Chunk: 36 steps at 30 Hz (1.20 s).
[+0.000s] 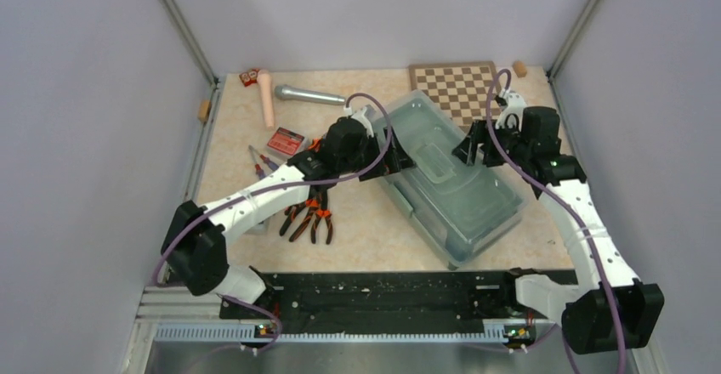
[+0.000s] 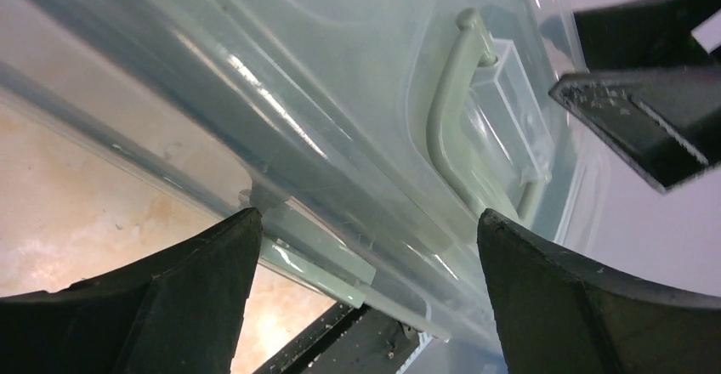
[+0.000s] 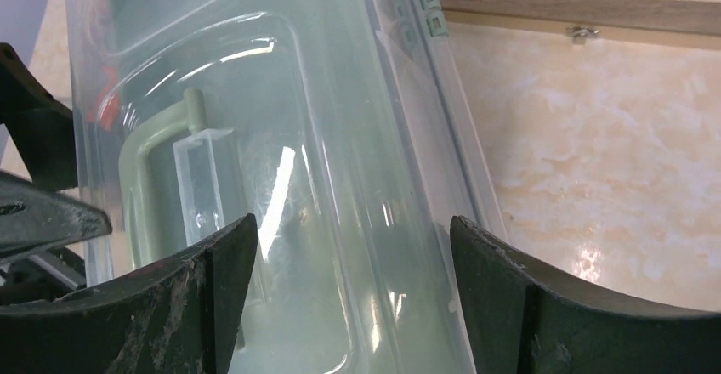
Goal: Pack the tool kit
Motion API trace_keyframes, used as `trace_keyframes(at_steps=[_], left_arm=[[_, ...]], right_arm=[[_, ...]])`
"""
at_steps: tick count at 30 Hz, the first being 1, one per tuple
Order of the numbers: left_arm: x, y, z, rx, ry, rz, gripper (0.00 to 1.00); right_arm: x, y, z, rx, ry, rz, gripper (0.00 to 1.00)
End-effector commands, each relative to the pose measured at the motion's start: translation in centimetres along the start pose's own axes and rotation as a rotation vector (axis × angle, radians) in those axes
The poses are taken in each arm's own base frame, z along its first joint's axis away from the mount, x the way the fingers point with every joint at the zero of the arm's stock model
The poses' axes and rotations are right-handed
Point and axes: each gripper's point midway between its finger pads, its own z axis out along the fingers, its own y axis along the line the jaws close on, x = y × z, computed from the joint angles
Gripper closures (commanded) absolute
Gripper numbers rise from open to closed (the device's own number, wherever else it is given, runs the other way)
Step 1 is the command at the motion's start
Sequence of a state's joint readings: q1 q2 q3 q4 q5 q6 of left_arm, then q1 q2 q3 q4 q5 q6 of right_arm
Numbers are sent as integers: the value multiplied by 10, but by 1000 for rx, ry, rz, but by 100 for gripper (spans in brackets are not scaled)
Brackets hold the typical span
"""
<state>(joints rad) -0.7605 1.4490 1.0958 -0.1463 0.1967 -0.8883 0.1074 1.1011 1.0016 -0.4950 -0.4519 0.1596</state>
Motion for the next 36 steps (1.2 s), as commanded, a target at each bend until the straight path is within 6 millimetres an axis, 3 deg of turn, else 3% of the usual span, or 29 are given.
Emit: trace_keyframes(at_steps=[1,5,11,15,18,22,30,34,36], left_arm=[[-57,-73,13,230,-182,123,2],[-73,-74,22,199,-223,155,1],[-104,-59,38,151,-277,165,1],[-129,-47,45,139,-284,143,1],[-150,-43,42,150,-304,126,1],[-164,-42,33,157,-327,127,1],[-144,-34,-10,139,-357,101,1],[-124,-14,-31,111,-381,22,1],[-109,-14,-37,144,-359,-20,1]], right_arm=[[21,51,-13,-196,47,151,20],[12,56,-7,-235,-29,220,20],[0,53,8,-248,-77,260,20],[-7,69,14,-324,-83,289,21],[-9,81,14,-355,-89,288,21],[-6,75,18,-314,-91,294,20],[-10,49,20,-159,-116,223,16],[-15,38,31,-119,-116,211,16],[-21,35,36,-116,-124,203,16]])
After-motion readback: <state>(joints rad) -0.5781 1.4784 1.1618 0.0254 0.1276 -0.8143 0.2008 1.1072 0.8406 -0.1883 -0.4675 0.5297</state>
